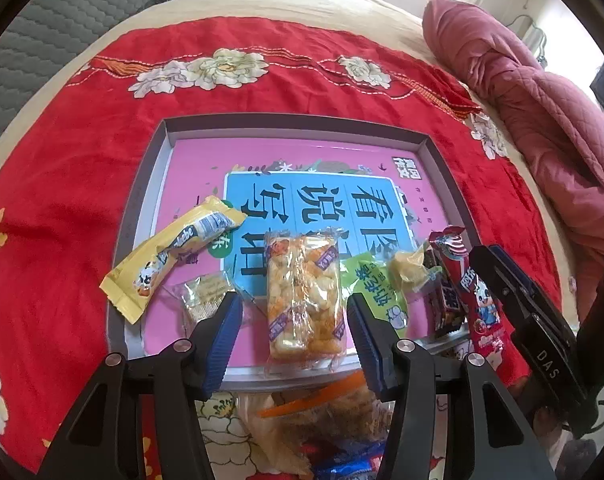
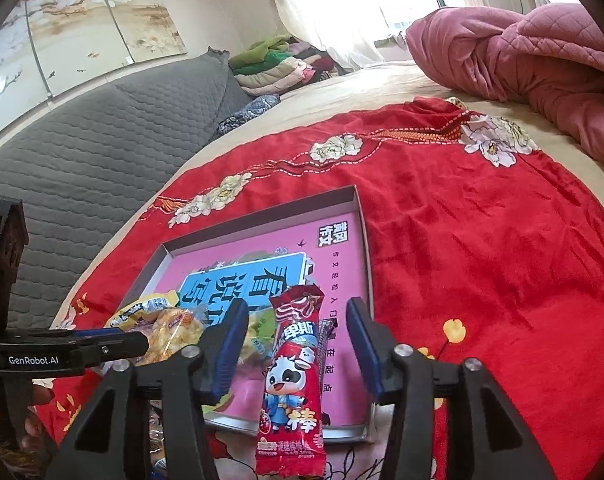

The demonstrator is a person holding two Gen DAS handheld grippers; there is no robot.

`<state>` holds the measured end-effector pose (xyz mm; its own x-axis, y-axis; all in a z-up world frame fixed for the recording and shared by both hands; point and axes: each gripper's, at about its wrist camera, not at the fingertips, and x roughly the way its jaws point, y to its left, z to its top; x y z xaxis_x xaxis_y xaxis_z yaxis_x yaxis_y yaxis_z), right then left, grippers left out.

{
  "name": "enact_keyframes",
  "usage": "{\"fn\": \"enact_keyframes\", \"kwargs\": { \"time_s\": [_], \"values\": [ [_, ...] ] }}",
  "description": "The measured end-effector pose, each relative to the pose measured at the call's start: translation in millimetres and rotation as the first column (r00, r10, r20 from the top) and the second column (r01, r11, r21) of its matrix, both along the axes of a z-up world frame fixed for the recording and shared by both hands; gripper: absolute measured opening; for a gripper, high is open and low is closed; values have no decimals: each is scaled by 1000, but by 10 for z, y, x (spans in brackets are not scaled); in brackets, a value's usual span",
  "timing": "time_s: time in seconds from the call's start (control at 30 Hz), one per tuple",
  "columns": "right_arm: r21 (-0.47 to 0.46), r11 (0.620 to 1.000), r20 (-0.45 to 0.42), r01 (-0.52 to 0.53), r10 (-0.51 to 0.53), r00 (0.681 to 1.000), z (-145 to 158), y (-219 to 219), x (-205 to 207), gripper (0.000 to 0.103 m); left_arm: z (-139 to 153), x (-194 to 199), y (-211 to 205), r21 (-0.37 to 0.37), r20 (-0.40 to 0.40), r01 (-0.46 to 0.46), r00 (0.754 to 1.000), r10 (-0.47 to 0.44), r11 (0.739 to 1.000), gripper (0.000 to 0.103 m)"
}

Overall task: Organize snacks
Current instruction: 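Lower both snacks into the box and open both grippers, then withdraw both grippers from the box back toward the snack pile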

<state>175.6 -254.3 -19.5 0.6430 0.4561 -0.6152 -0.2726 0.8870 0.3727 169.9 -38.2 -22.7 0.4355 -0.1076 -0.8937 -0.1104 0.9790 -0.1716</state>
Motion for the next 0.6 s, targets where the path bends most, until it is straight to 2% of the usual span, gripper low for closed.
{"fn": "enact_keyframes", "kwargs": {
  "time_s": [0.6],
  "values": [
    [-11,1000,34,-11,12,999,137,5,-165,59,134,-191,138,-8,13,-9,1000,9,1000,57]
  ]
}}
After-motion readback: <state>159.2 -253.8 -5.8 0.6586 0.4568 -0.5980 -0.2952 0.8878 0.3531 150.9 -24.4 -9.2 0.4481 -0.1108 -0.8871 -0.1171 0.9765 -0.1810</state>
